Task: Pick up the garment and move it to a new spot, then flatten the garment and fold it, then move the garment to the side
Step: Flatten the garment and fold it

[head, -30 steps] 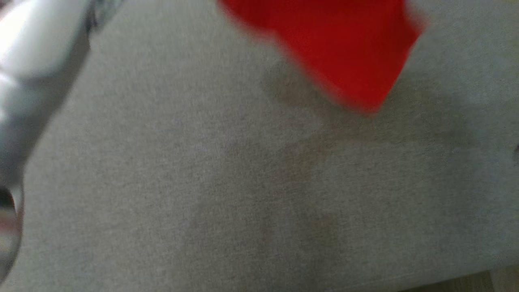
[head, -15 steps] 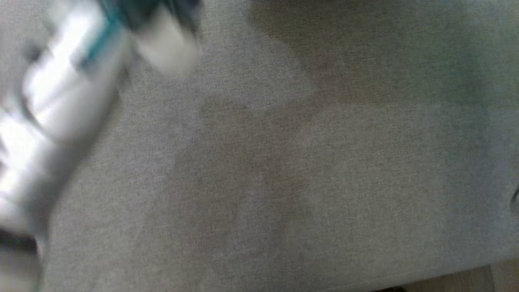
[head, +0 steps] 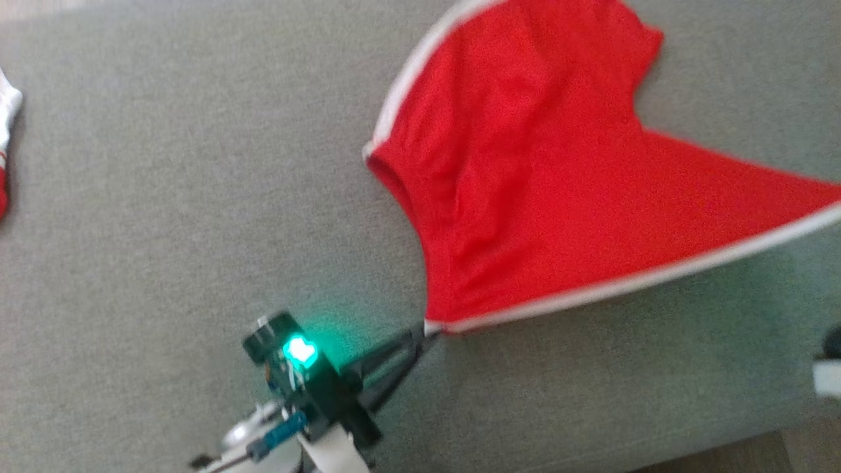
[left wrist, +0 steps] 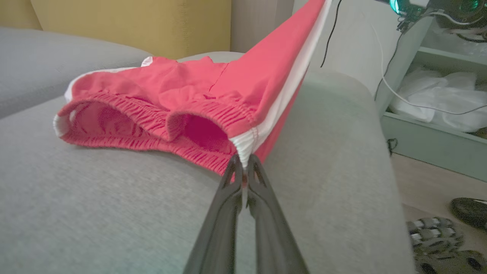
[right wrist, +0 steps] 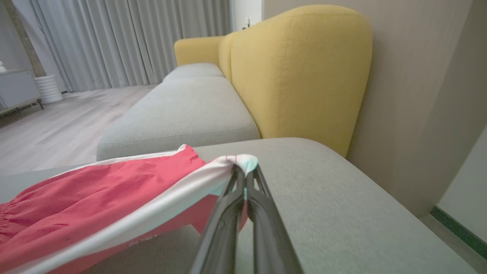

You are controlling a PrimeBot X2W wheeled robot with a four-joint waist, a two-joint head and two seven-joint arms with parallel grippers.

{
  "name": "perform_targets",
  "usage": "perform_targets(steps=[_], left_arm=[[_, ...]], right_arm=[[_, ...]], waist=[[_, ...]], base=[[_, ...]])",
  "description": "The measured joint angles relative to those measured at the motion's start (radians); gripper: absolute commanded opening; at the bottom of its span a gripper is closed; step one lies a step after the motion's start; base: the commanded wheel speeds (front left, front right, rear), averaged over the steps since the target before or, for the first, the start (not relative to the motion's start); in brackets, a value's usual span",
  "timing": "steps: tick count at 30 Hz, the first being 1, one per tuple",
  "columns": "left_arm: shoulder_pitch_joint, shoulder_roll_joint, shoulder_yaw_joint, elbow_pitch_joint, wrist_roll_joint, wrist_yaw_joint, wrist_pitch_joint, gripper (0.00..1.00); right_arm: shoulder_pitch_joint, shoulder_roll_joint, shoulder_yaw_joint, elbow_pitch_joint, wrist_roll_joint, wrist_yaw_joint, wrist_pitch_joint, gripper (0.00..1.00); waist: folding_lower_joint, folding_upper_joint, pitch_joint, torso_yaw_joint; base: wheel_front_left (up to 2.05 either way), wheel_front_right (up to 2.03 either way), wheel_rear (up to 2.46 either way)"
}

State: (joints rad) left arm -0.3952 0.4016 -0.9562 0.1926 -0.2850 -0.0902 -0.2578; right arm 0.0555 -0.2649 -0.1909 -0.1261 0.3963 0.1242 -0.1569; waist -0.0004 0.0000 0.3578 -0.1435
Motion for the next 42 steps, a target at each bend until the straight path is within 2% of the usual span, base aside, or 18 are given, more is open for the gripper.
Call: perform_targets(steps=[6,10,18,25,31,37,38,39,40,41,42], left_arm=[[0.051,0.007,-0.004,-0.062,-0.087,-0.013,0.000,0.00],[0.038,-0.030,0.041,-0.092,-0.195,-0.016,0.011,0.00],[-0.160,-0.157,0.084,-0.012,-0.358,-0.033,0.079,0.00],[-0.277,-0.221,0.090,0.087,-0.495,-0.035,0.115,0.00],[-0.358,-0.235,0.080,0.135,-0.600,-0.035,0.144,0.00],[-0.395,-0.235,0.068,0.179,-0.619,-0.035,0.132,0.00],[-0.402,-0.235,0.063,0.182,-0.623,-0.035,0.127,0.00],[-0.409,-0.235,0.058,0.188,-0.625,-0.035,0.120,0.11],[-0.415,-0.235,0.055,0.194,-0.625,-0.035,0.115,0.44],[-0.423,-0.234,0.051,0.199,-0.625,-0.035,0.110,1.00],[-0.430,-0.234,0.047,0.208,-0.621,-0.035,0.105,1.00]], right_arm=[[0.165,-0.005,-0.076,-0.170,0.022,0.000,0.122,0.00],[0.106,-0.030,-0.087,-0.166,0.059,0.000,0.214,0.00],[-0.252,-0.171,0.011,0.074,0.079,0.000,0.375,0.00],[-0.548,-0.271,0.168,0.268,0.079,0.000,0.433,0.00],[-0.737,-0.300,0.298,0.415,0.064,0.000,0.440,0.00],[-0.840,-0.300,0.383,0.523,0.051,0.000,0.421,0.00],[-0.855,-0.300,0.396,0.542,0.051,0.000,0.413,0.22],[-0.869,-0.299,0.409,0.561,0.051,0.000,0.401,1.00],[-0.880,-0.298,0.422,0.576,0.056,0.000,0.388,1.00],[-0.891,-0.296,0.430,0.590,0.064,0.000,0.371,1.00],[-0.900,-0.296,0.442,0.600,0.075,0.000,0.349,1.00]], waist=[[0.0002,0.0000,-0.029,0.010],[0.0003,0.0000,-0.021,0.041],[0.0006,0.0000,0.034,0.113],[0.0007,0.0000,0.100,0.170],[0.0007,0.0000,0.150,0.205],[0.0005,0.0000,0.179,0.218],[0.0005,0.0000,0.183,0.219],[0.0006,0.0000,0.186,0.220],[0.0005,0.0000,0.189,0.222],[0.0005,0.0000,0.191,0.223],[0.0005,0.0000,0.192,0.224]], base=[[0.00,0.00,0.00],[0.00,0.00,0.00],[0.00,0.00,0.00],[0.00,0.00,0.00],[0.00,0.00,0.00],[0.00,0.00,0.00],[0.00,0.00,0.00],[0.00,0.00,0.00],[0.00,0.00,0.00],[0.00,0.00,0.00],[0.00,0.00,0.00]])
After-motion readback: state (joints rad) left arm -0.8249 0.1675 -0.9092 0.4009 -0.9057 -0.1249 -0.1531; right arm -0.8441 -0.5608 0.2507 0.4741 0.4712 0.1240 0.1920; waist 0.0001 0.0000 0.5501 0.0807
